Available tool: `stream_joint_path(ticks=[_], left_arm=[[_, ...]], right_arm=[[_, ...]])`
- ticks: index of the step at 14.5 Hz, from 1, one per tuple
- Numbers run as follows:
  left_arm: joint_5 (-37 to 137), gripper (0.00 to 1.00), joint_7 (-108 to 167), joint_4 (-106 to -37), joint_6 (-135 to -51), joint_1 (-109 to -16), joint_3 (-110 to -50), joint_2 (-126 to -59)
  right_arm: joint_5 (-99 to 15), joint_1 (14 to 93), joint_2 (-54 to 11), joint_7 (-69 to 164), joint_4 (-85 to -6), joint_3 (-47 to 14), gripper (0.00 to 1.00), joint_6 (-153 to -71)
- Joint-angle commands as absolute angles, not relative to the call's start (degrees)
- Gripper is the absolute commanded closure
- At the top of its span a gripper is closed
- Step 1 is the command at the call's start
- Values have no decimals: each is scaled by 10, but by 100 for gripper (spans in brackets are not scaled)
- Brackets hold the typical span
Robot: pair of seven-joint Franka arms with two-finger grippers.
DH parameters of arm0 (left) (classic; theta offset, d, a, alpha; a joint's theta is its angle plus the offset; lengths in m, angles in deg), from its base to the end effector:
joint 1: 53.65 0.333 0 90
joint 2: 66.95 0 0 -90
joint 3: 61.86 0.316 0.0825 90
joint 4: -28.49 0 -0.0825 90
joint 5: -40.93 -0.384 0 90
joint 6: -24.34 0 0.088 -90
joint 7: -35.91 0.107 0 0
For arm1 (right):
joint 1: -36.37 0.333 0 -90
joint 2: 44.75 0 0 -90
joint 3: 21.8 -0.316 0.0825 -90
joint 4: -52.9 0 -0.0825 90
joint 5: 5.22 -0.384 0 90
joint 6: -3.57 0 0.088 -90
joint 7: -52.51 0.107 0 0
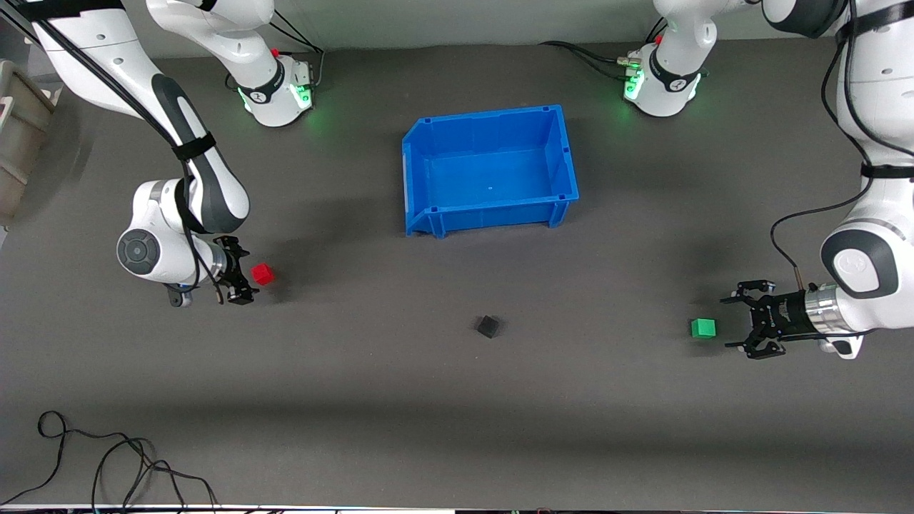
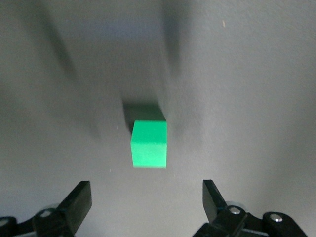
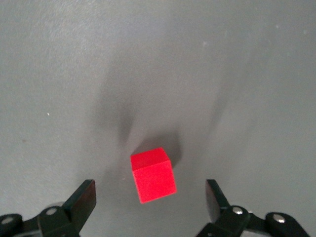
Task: Attach green and red cubes to black cube
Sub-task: 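Reach the red cube with the right gripper while the left gripper reaches green, then close both grippers on the red and green cubes and lift them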
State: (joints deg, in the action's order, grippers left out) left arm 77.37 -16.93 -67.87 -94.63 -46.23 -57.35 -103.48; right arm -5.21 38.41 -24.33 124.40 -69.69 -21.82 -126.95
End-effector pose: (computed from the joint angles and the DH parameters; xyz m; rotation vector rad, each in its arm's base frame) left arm 0.6511 0.1017 0.2189 2.0003 1.8674 -0.5245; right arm 0.5469 0.0197 0.2198 2.4595 -1.7165 -0.2622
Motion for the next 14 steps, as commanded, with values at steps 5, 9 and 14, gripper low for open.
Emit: stream_joint_path(ticks=[5, 9, 14], left_arm=[[789, 0, -135, -697, -983, -467, -578, -1058], [789, 0, -124, -714, -1000, -467, -579, -1060], [790, 71, -122, -713, -995, -467, -579, -1054]], right_arm=[[-50, 415, -245, 1142, -720, -218, 11, -1280], [-32, 416, -221, 1142, -719, -217, 12, -1306], [-23, 411, -197, 1140, -712, -204, 12, -1342]])
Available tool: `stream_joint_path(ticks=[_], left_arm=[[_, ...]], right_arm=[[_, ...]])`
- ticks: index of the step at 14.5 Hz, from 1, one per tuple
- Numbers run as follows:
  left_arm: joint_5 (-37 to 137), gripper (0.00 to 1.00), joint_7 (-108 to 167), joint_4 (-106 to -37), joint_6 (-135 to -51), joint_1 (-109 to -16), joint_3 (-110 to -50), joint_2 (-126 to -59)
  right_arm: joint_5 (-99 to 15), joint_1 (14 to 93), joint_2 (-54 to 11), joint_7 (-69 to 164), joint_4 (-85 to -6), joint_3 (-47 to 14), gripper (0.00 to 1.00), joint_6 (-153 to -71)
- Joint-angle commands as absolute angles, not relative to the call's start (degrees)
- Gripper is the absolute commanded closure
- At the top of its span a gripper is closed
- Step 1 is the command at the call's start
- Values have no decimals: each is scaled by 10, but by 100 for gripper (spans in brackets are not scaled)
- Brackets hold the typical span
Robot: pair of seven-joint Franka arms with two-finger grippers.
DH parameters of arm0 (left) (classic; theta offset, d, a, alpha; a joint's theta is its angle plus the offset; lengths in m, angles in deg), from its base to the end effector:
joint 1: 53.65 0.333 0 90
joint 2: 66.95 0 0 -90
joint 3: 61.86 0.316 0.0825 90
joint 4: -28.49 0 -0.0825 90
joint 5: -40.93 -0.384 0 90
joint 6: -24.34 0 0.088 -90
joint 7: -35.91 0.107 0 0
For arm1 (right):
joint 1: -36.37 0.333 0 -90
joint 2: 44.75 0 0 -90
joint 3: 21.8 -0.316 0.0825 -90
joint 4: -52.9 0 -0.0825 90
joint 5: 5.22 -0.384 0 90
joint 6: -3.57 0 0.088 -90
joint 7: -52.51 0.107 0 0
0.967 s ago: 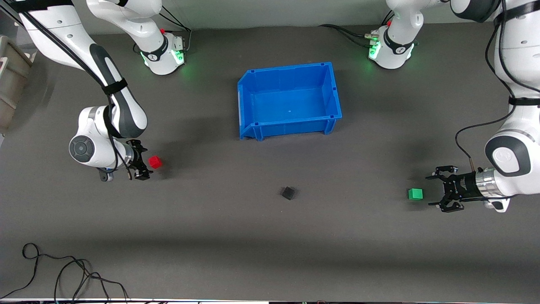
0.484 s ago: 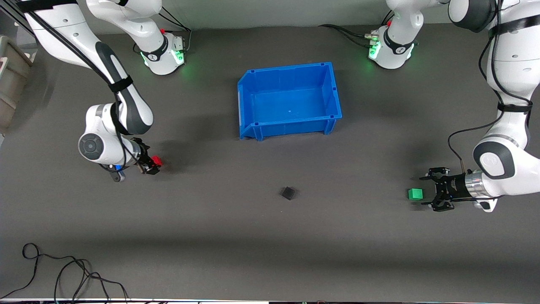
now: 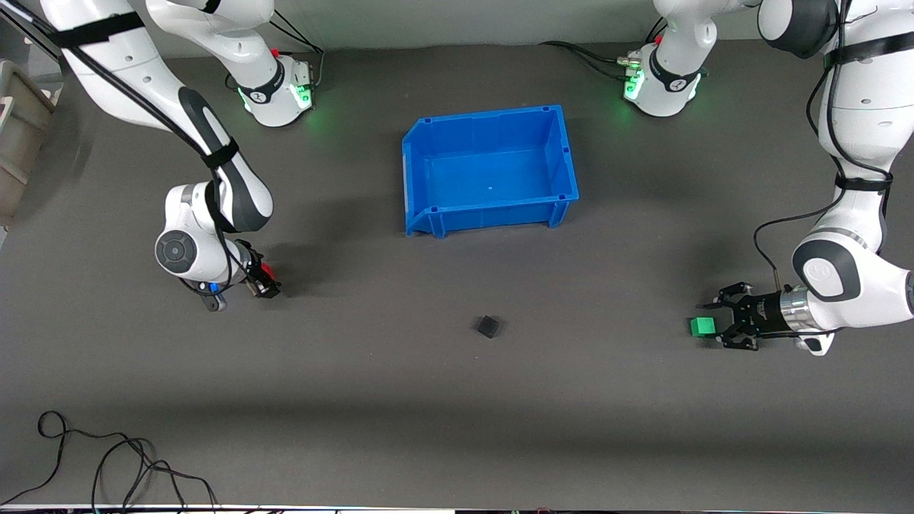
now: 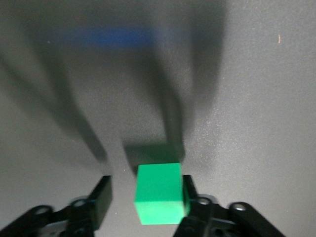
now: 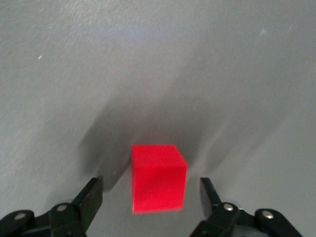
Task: Attach green and red cubes to black cube
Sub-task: 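Close both grippers on the red and green cubes and lift them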
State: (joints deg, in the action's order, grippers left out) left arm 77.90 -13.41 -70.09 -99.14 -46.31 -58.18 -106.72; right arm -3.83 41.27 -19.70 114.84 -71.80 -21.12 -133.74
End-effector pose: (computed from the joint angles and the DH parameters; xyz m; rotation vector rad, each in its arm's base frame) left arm 0.6393 0.0966 0.1702 2.0379 1.8525 -0.5261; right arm 0.5347 0.0390 0.1708 2.6329 -1.4281 -0.2568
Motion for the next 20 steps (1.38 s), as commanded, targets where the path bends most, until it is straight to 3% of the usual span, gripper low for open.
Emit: stream_joint_path(ticks=[1, 7, 9, 11, 14, 20], left_arm=[[791, 71, -124, -712, -992, -468, -579, -1052], [790, 72, -192, -653, -951, -477, -584, -1047], [791, 72, -242, -628, -951, -497, -590, -1050], [810, 72, -281, -609, -966, -504, -620, -1058], [823, 72, -319, -605, -1024, -520, -657, -1062], [828, 72, -389, -584, -1119, -610, -658, -1095]], right_arm=[[-22, 411, -199, 1139, -712, -200, 12, -1342], [-24, 411, -215, 1157, -715, -198, 10, -1329], [-26, 411, -269, 1120, -723, -132, 10, -1244], [-46, 436, -282, 1088, -709, -133, 11, -1192], [-50, 459, -274, 1088, -699, -129, 12, -1211], [-50, 465, -212, 1159, -698, -128, 11, -1314]])
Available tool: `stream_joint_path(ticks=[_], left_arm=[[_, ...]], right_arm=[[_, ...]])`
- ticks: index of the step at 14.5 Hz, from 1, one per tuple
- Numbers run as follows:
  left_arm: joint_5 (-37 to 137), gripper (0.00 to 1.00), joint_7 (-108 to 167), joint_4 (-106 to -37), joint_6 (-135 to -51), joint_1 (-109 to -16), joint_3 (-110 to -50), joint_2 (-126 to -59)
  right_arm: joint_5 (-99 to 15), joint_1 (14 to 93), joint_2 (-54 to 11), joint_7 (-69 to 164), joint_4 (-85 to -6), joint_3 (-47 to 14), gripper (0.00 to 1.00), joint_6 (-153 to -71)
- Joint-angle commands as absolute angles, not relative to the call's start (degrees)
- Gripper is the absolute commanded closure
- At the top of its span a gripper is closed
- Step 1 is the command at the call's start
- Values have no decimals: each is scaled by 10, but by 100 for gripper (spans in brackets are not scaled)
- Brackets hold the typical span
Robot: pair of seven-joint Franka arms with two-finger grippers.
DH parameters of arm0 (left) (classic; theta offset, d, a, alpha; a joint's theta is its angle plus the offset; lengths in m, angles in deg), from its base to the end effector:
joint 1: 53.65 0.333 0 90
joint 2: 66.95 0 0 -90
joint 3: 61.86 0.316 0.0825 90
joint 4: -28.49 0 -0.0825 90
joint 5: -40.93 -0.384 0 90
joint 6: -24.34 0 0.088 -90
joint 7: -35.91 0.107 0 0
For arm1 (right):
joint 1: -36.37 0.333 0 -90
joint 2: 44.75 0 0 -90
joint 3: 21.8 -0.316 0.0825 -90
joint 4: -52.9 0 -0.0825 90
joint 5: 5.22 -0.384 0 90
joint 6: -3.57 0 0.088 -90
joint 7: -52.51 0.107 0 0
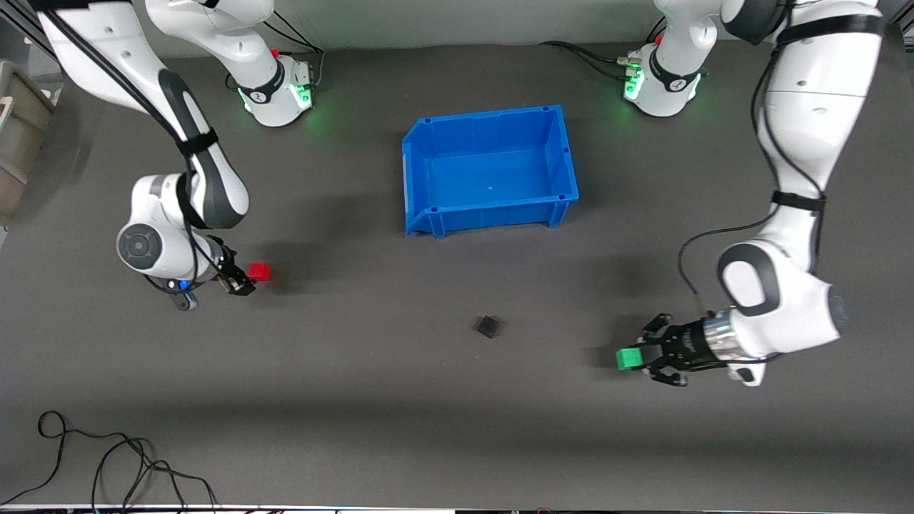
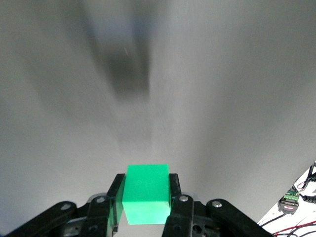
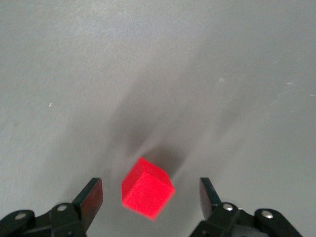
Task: Attach green and red cubes to black cube
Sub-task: 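Close both grippers on the red and green cubes and lift them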
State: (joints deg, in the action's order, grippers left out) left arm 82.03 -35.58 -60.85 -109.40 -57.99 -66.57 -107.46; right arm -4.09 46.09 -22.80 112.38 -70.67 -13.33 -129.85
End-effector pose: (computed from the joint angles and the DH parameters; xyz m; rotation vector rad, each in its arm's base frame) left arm 0.7045 -0.1140 0.2412 1.8245 1.8865 -0.4466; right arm 0.5441 0.0102 0.2046 2.6035 -1.4277 -0.2140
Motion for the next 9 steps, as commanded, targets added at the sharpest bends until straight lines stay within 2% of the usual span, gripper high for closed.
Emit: stream_joint_path(ticks=[1, 9], left_arm=[[828, 72, -404, -582, -1134, -621, -658, -1101], [828, 72, -446, -579, -1164, -647, -658, -1105]], right_arm=[[-50, 465, -218, 1163, -698, -128, 11, -1313], [-50, 461, -215, 1195, -686, -127, 11, -1313]])
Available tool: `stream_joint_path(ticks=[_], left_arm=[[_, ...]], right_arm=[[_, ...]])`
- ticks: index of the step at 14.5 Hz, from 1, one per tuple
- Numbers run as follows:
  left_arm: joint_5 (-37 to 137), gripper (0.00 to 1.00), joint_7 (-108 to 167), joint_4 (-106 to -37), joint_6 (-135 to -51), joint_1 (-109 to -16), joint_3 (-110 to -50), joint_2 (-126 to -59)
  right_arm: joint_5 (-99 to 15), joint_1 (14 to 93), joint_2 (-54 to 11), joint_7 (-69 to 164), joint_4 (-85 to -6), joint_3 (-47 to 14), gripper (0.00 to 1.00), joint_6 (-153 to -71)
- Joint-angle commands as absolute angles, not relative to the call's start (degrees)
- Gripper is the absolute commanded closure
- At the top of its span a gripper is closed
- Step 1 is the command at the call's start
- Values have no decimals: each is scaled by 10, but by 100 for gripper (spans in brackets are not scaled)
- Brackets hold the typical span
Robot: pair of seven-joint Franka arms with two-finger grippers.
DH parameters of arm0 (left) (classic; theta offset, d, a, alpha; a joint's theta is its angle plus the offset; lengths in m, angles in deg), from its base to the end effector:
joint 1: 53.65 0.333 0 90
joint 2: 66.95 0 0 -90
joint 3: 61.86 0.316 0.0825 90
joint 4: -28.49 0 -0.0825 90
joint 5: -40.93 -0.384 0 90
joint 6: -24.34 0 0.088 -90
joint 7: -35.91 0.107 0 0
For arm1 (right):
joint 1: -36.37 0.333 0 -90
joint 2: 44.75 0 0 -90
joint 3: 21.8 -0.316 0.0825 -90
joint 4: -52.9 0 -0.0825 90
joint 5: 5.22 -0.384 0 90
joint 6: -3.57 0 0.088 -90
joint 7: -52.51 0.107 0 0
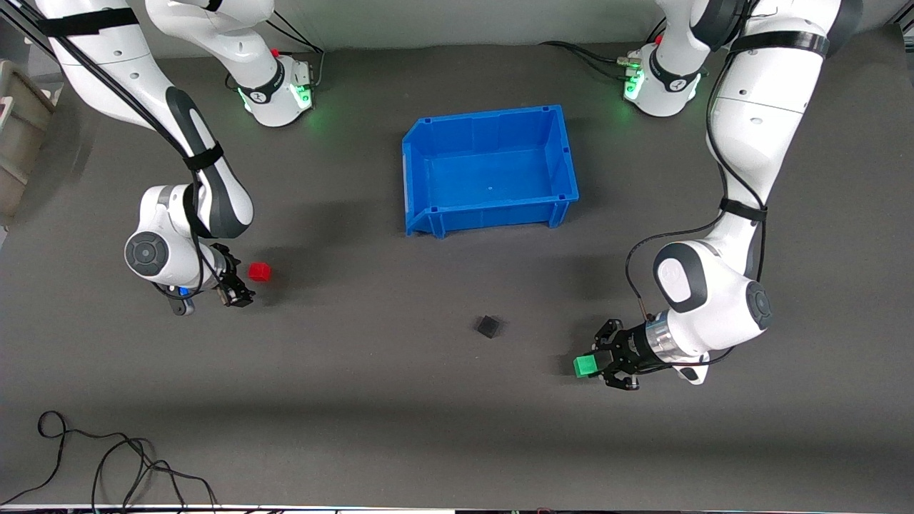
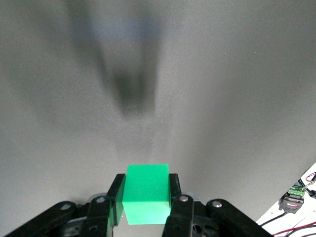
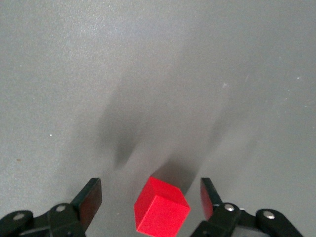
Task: Attach green and red cubes to black cube
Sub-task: 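Carry the green cube with the left gripper toward the black cube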
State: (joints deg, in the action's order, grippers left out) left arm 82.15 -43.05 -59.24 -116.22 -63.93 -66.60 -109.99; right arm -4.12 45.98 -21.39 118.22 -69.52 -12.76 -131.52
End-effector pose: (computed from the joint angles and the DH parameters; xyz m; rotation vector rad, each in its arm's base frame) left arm 0.7036 -0.1781 0.2303 1.7577 1.9482 -0.4003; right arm 0.5525 0.0040 0.2006 2.5239 -1.5736 -0.1657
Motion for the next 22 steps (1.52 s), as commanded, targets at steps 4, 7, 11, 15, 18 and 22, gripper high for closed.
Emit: stream_joint_path(ticks=[4, 7, 11, 15, 18, 22], left_arm=[[827, 72, -456, -572, -1162, -646, -658, -1105], [827, 72, -456, -571, -1159, -646, -658, -1103], [827, 72, -456, -572, -1162, -647, -658, -1105], [827, 72, -456, -572, -1179, -666, -658, -1114], [822, 72, -454, -574, -1206, -700, -658, -1126], [826, 72, -455, -574, -1229, -732, -658, -1135]], right_arm=[[-51, 457, -242, 1218, -708, -101, 12, -1287], [-64, 460, -223, 1218, -687, -99, 12, -1284], [-140, 466, -198, 1219, -676, -102, 12, -1305], [-212, 478, -183, 1223, -670, -102, 12, -1306], [-218, 485, -173, 1219, -668, -100, 12, -1306], [-212, 484, -176, 1216, -667, -96, 21, -1302]])
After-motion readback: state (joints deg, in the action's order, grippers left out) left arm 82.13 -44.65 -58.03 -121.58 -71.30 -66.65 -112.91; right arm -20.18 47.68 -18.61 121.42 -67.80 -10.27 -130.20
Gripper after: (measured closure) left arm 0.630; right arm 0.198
